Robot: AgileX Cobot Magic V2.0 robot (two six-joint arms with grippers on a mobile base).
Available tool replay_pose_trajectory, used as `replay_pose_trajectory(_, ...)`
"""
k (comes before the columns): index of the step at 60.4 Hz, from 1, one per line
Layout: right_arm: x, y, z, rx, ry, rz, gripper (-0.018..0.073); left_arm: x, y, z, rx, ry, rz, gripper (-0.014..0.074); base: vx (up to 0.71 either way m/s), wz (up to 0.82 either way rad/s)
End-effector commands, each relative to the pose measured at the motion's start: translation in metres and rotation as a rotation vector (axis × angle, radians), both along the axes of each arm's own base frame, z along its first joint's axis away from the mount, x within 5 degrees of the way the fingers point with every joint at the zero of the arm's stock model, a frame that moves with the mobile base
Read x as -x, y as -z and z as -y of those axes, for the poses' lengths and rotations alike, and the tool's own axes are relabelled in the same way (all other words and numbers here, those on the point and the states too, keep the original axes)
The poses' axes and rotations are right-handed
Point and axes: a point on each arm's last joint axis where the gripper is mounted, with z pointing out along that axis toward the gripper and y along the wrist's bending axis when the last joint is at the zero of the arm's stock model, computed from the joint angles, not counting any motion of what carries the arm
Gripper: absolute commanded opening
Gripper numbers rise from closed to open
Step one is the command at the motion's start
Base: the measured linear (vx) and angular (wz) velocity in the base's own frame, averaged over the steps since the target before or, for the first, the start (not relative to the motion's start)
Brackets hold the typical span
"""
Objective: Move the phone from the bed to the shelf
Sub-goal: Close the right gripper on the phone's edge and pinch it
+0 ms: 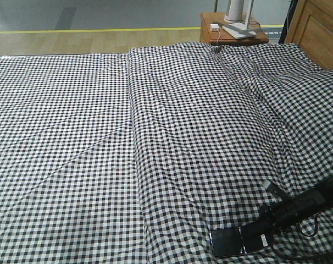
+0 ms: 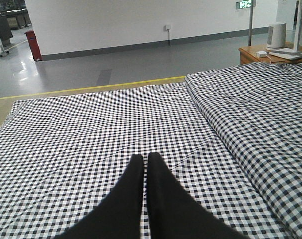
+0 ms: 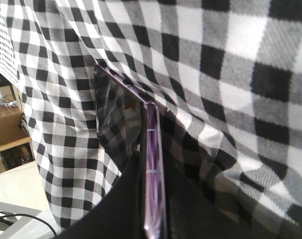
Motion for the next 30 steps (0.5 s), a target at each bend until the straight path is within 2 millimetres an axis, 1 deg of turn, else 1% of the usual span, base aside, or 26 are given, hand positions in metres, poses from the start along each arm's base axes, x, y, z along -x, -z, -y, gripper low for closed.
replay_pose_trajectory(1,-0.010,-0.036,0.000,-0.101,-0.050,0.029,-0.0011,0.001,-0.015,0.000,0.007,0.000,0.104,0.0001,0.00,0.00)
replay_pose_trajectory(7,-0.012,-0.039,0.001,-0.099,-0.046,0.037,-0.0011,0.001,-0.015,0.000,0.007,0.000,0.104,0.0001,0.00,0.00)
replay_pose_trajectory(14,-0.017,-0.052,0.003,-0.087,-0.046,0.066,-0.0011,0.001,-0.015,0.000,0.007,0.000,0.104,0.0001,0.00,0.00)
replay_pose_trajectory(23,-0.031,-0.082,0.006,-0.076,-0.024,0.142,-0.0009,0.001,-0.015,0.000,0.007,0.000,0.104,0.0001,0.00,0.00)
replay_pose_trajectory(30,-0.040,-0.110,0.008,-0.056,-0.008,0.191,-0.0008,0.001,-0.015,0.000,0.007,0.000,0.104,0.0001,0.00,0.00)
